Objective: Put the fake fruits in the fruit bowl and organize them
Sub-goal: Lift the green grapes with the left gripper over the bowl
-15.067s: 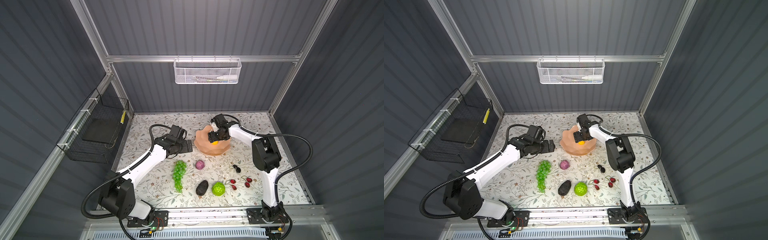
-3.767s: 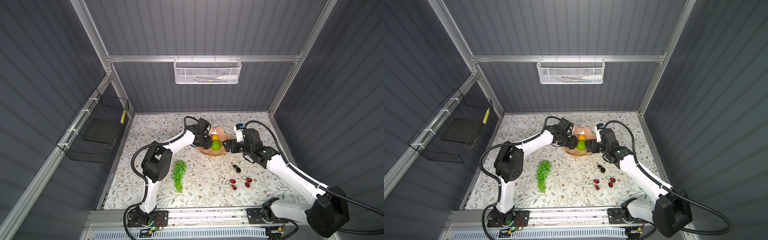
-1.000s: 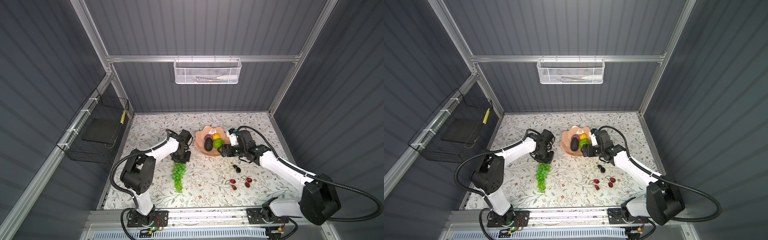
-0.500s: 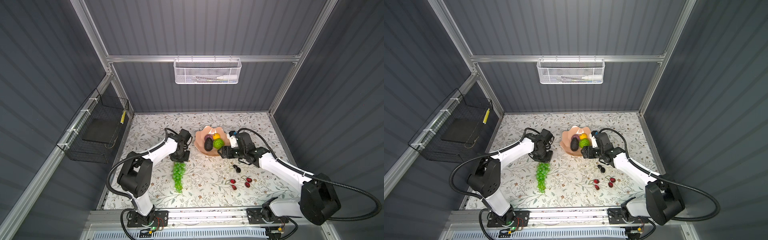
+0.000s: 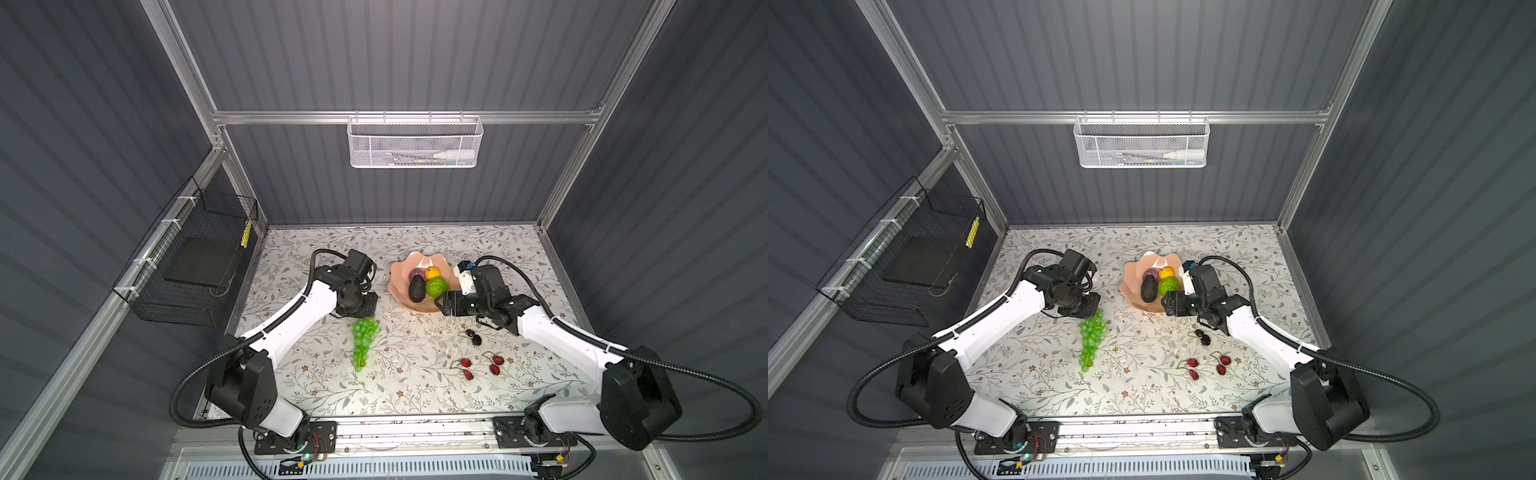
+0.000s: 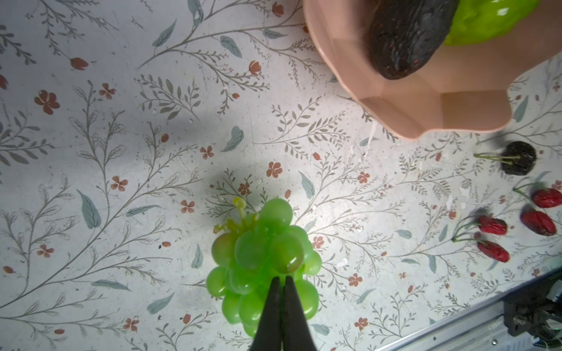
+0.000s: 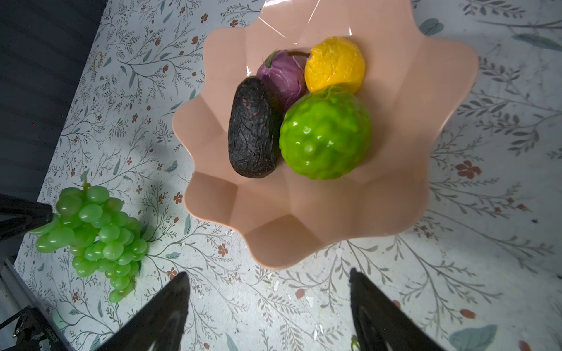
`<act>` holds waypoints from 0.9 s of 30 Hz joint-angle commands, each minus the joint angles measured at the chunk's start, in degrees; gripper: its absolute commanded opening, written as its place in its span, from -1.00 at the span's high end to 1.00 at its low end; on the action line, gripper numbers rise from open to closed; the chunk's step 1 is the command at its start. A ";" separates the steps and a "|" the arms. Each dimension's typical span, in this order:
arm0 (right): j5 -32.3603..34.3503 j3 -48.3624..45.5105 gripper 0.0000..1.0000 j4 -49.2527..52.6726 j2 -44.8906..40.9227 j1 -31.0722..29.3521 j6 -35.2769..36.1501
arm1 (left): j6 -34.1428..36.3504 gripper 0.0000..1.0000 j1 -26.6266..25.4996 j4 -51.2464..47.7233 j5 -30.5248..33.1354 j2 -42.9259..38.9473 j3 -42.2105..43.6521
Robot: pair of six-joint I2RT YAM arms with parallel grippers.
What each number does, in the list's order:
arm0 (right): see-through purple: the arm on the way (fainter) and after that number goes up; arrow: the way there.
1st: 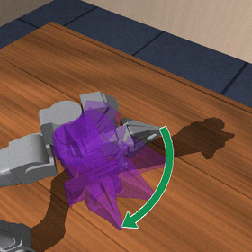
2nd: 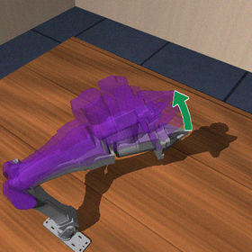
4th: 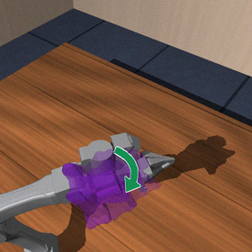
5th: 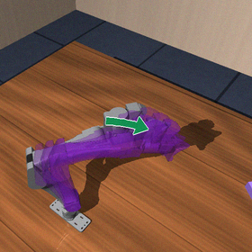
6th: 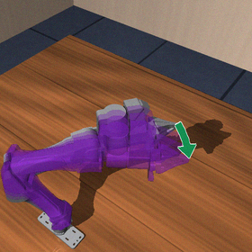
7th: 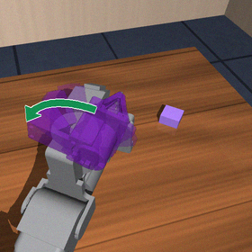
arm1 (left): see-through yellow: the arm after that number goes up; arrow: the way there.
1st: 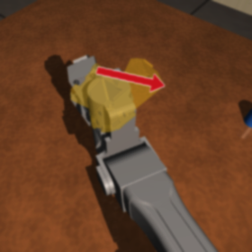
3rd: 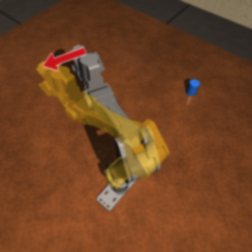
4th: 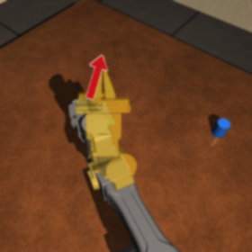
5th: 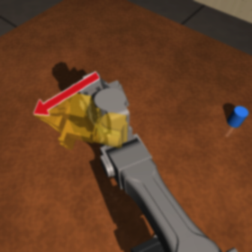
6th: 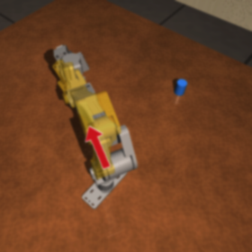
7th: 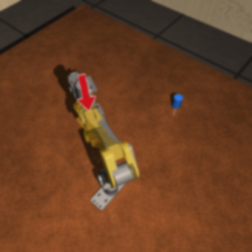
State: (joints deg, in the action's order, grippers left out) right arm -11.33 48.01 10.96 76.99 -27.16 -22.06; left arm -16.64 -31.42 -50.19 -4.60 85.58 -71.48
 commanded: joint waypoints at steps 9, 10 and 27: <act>1.94 0.97 -0.65 0.62 -3.57 -0.22 1.40 | -1.30 1.00 -0.13 2.01 -12.08 -5.28 -6.42; 2.18 1.08 -0.65 0.70 -3.79 -0.24 1.65 | -1.86 1.00 -0.13 2.16 -12.47 -4.70 -8.21; 4.60 0.59 -0.66 0.29 -8.19 2.21 2.97 | -5.36 1.00 -3.33 13.47 -28.99 17.23 -35.33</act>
State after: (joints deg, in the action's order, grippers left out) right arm -7.70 48.07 11.14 69.84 -25.52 -20.08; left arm -20.82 -33.91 -40.95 -29.76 101.08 -103.79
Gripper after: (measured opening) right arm 0.832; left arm 0.048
